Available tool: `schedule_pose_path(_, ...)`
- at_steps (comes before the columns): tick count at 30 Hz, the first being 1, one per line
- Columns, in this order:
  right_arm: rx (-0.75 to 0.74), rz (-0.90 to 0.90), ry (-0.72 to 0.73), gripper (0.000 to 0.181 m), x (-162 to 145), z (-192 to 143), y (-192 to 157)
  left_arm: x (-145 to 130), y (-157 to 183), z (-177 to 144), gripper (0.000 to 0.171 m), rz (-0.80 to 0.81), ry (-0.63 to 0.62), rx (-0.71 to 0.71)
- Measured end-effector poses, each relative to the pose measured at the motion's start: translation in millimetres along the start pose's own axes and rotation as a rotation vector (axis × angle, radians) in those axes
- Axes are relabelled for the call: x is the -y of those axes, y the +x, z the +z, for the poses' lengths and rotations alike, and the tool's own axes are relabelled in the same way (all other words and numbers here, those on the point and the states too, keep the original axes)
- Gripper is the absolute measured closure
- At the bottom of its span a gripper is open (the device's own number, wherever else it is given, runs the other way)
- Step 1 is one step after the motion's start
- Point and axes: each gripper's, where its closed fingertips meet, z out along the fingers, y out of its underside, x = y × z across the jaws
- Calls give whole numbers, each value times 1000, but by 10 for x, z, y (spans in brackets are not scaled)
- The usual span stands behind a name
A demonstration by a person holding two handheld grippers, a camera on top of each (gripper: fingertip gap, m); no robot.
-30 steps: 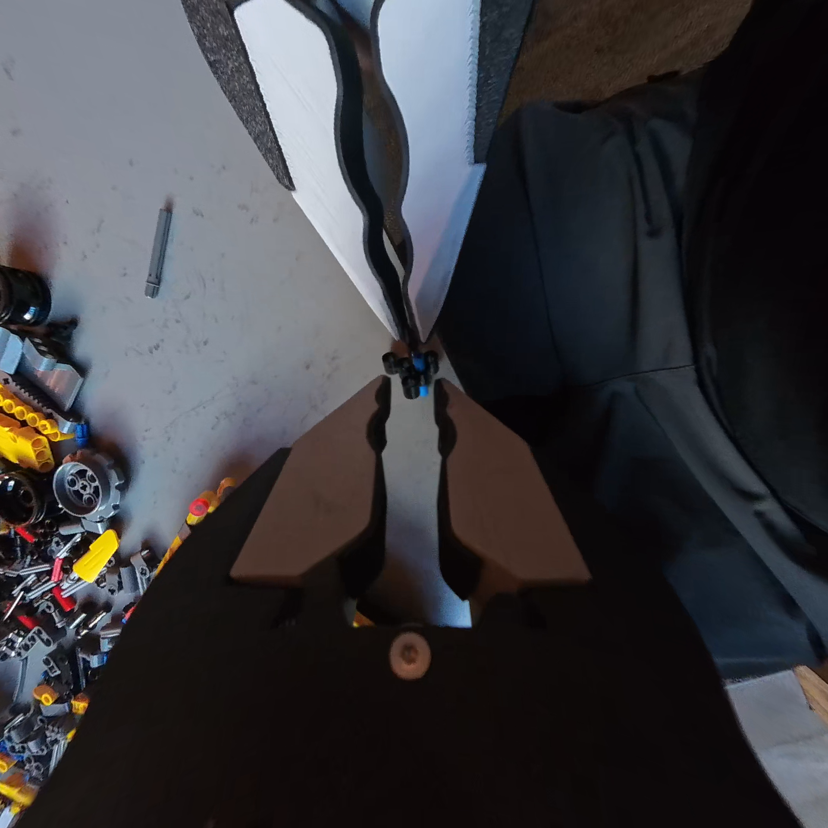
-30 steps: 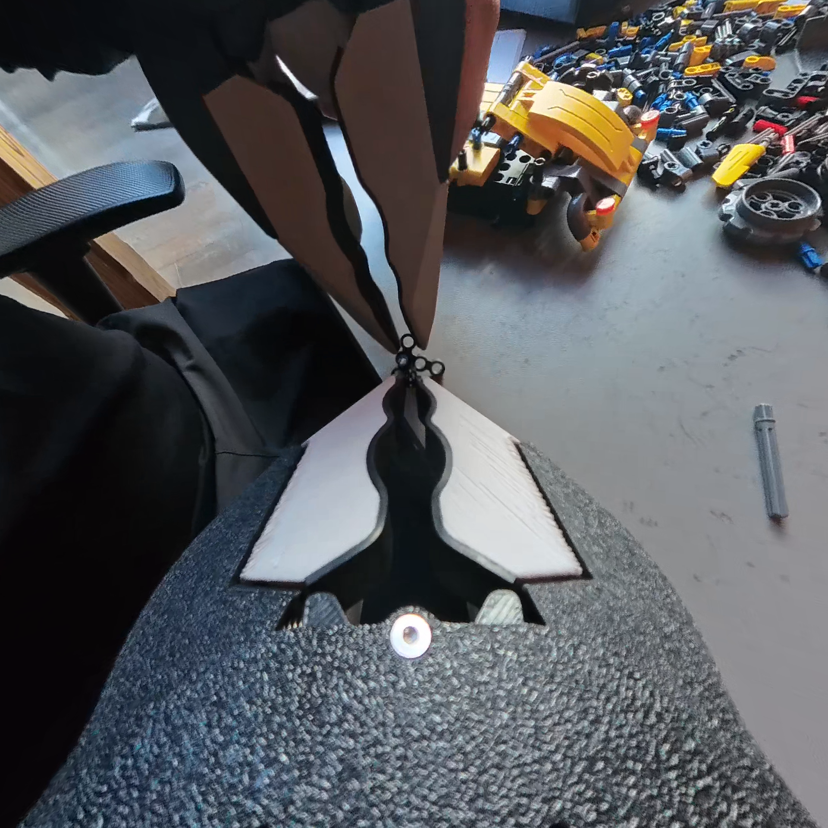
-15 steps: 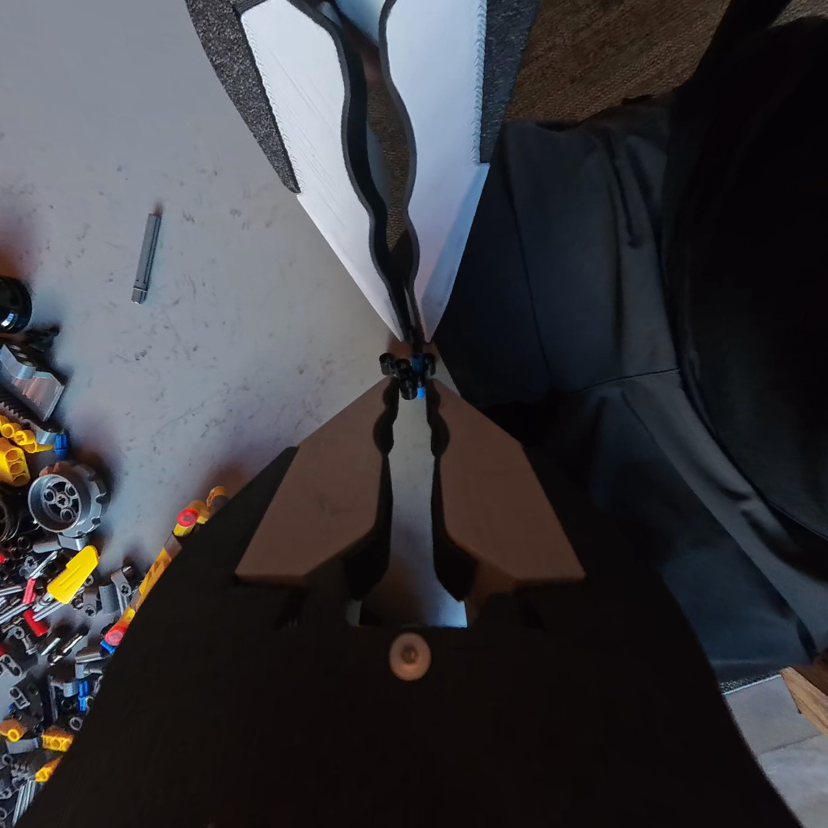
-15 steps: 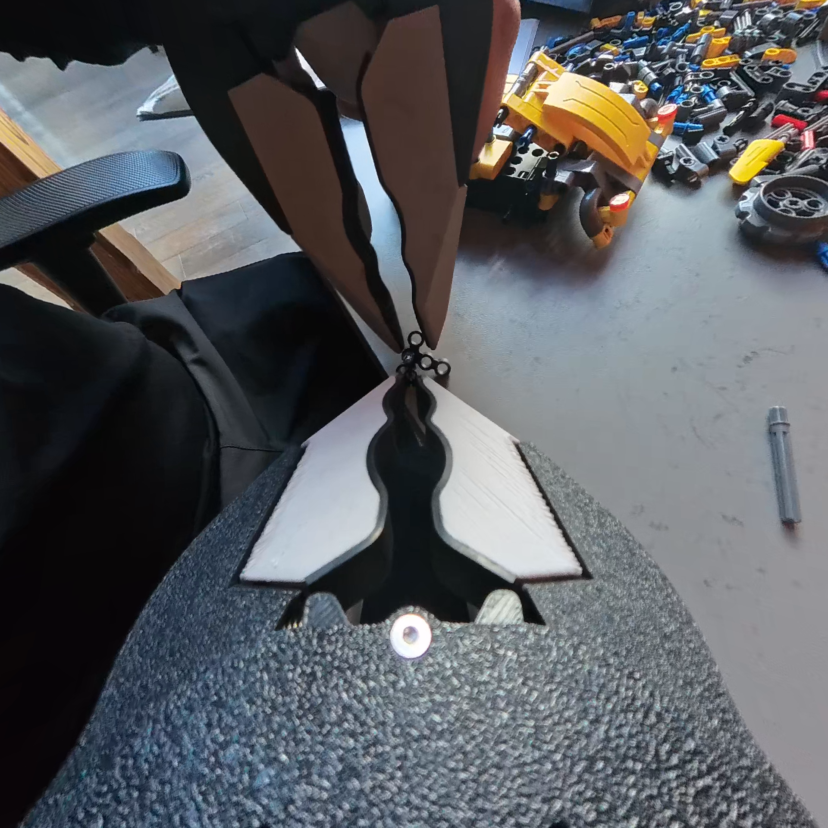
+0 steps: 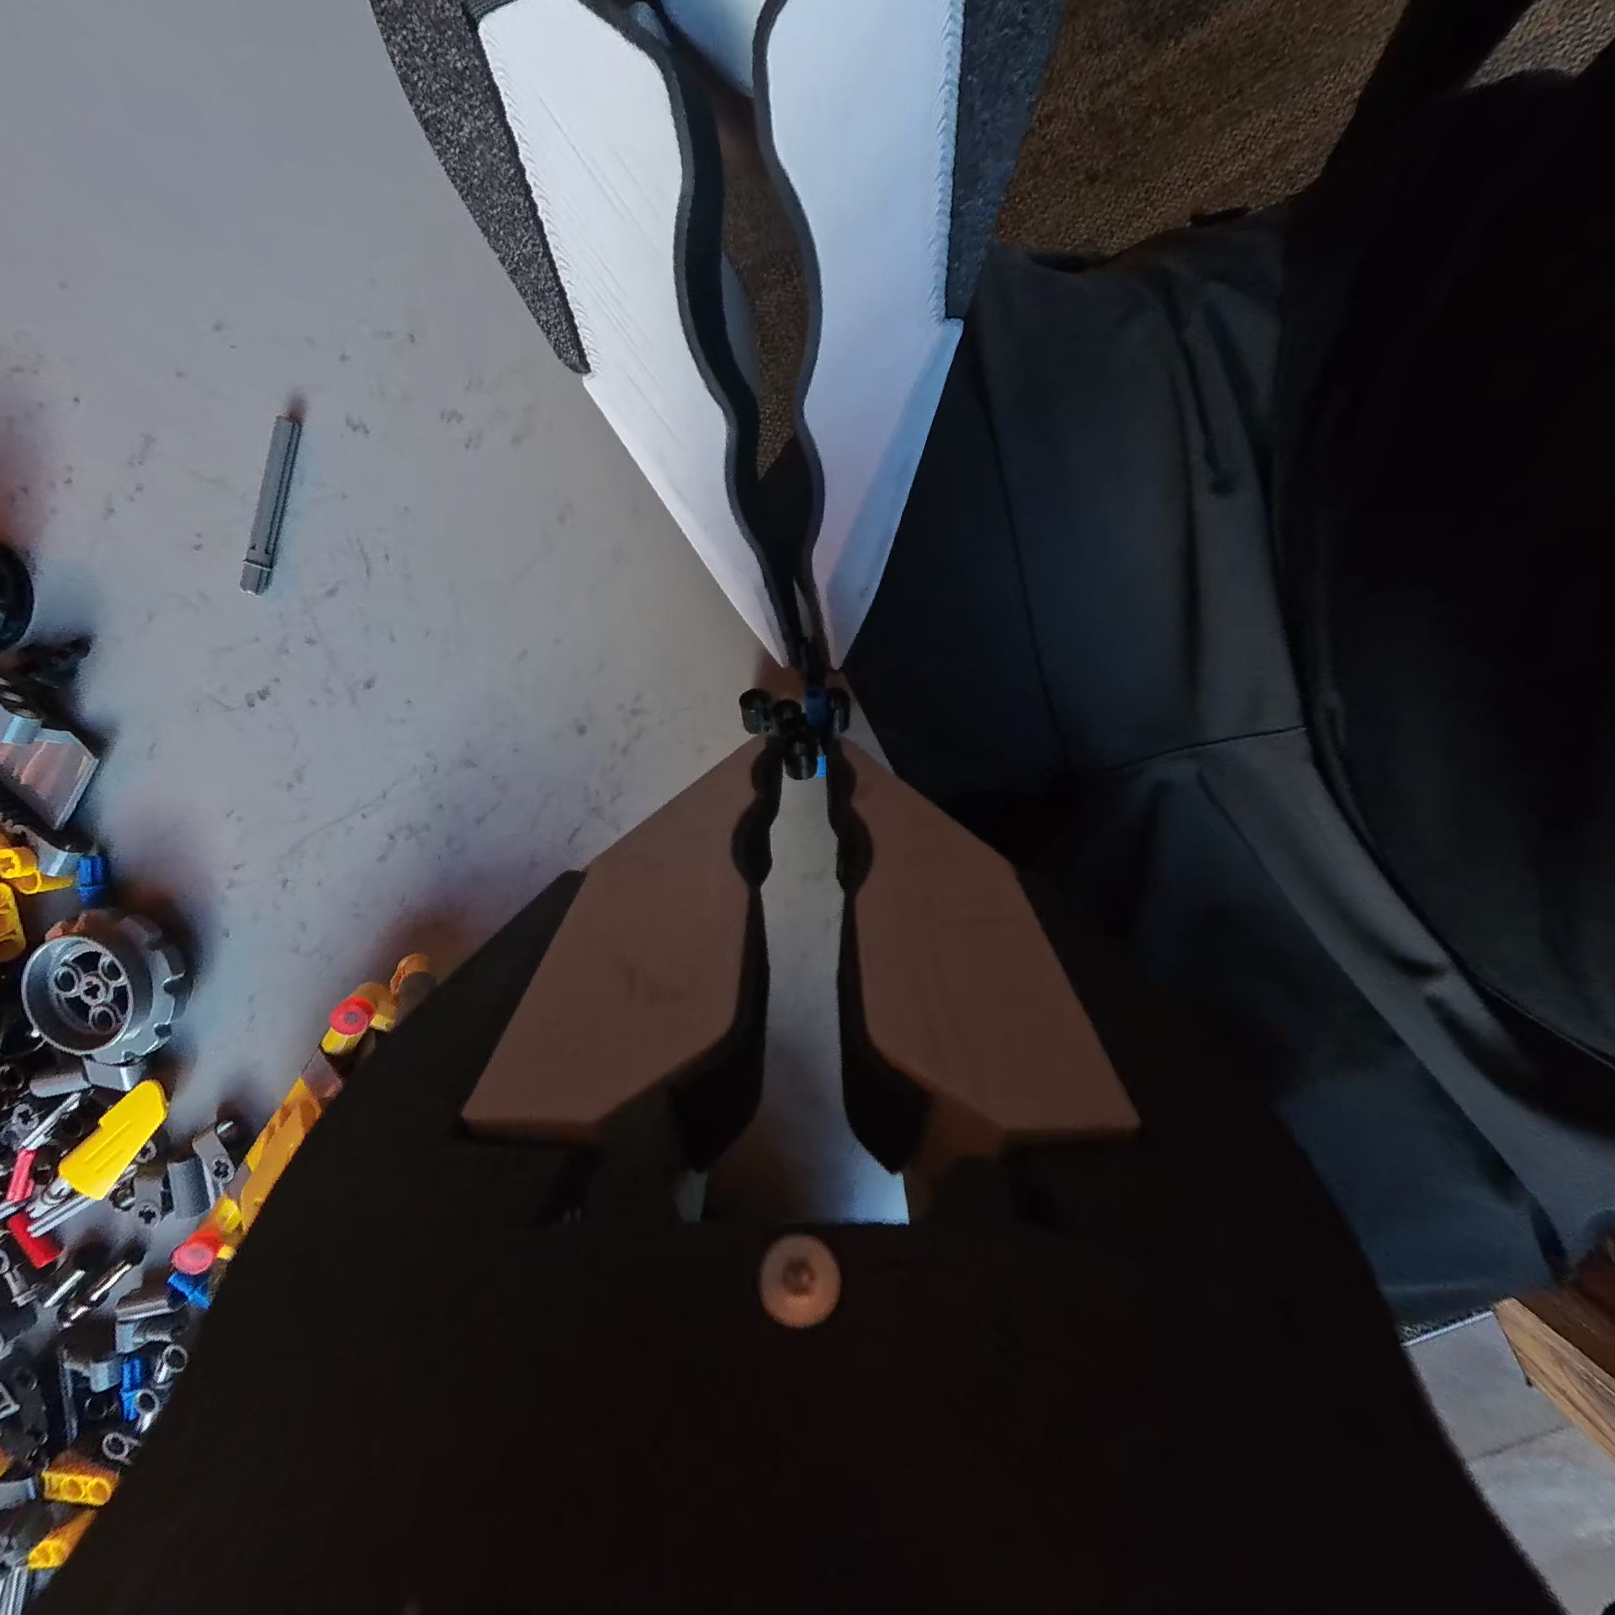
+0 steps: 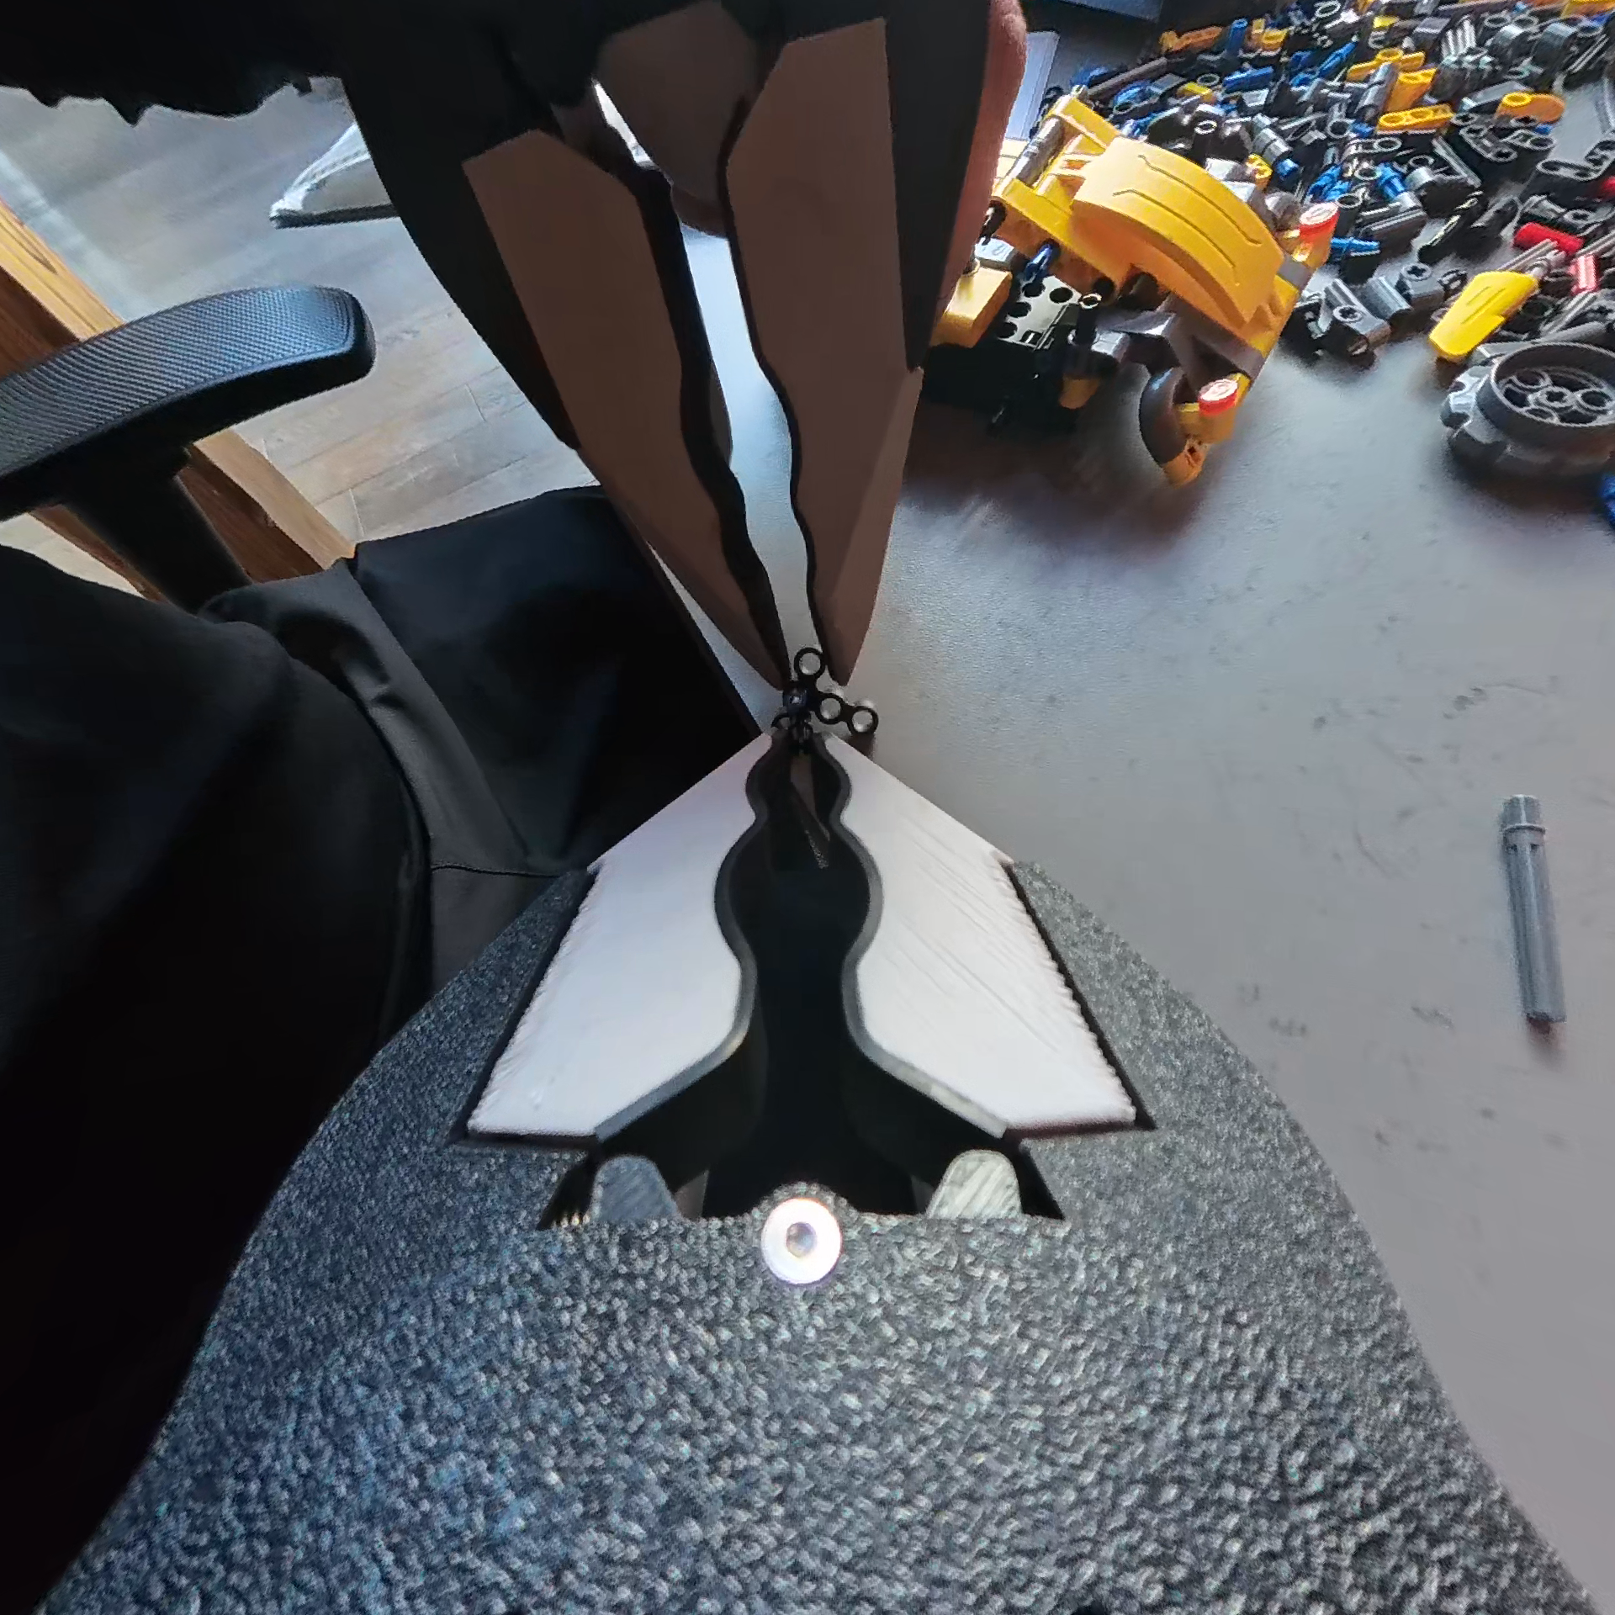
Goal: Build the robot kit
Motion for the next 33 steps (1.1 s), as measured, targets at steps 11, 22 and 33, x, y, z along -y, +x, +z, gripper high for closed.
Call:
schedule_pose_path(11,-26,-38,-32,176,-14,-26,4,-5,-8,-14,167,-39,-3,43)
schedule_pose_path(22,-97,-100,-130,176,-54,-37,-2,-5,-10,-14,167,-61,-19,48)
schedule_pose_path(33,-162,-184,-188,178,-23,-17,3,5,-25,-6,167,-86,5,55)
